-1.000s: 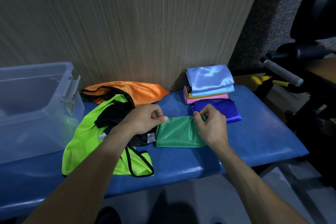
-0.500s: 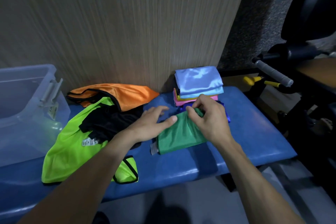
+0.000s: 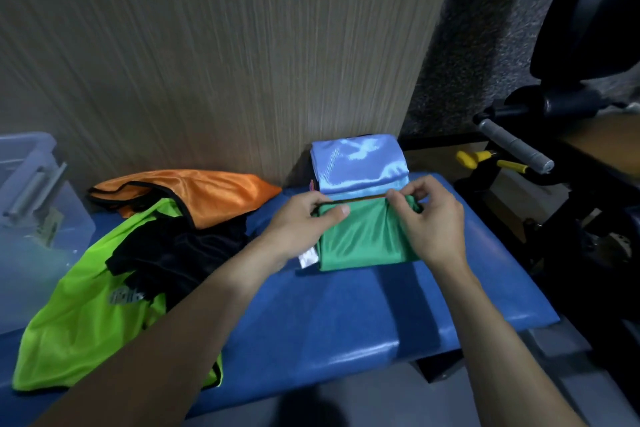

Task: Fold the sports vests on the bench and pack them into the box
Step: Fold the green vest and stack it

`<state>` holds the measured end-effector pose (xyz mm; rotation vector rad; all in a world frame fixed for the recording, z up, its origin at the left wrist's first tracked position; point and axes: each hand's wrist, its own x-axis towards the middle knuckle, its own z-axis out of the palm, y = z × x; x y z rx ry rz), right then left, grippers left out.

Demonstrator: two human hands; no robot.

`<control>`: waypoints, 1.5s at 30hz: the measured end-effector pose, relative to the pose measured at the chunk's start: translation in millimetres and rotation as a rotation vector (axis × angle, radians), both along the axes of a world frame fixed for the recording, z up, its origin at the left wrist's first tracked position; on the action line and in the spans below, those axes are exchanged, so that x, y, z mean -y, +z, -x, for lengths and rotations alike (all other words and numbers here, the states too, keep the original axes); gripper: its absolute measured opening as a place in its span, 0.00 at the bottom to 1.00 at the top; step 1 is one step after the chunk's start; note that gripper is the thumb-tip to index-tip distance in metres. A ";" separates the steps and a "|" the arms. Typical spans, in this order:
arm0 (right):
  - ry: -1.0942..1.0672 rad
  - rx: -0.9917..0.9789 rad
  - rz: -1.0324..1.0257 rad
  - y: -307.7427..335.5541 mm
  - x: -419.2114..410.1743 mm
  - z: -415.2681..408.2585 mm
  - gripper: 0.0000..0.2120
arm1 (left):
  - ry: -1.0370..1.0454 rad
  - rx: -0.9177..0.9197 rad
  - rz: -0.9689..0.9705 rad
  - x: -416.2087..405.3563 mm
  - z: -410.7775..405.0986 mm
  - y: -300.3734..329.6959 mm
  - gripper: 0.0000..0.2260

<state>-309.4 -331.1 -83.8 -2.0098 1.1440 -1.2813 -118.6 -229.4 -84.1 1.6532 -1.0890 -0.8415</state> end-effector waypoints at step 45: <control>-0.135 -0.265 0.054 -41.4 10.4 -11.8 0.05 | -0.037 1.239 0.011 7.8 53.7 -56.3 0.25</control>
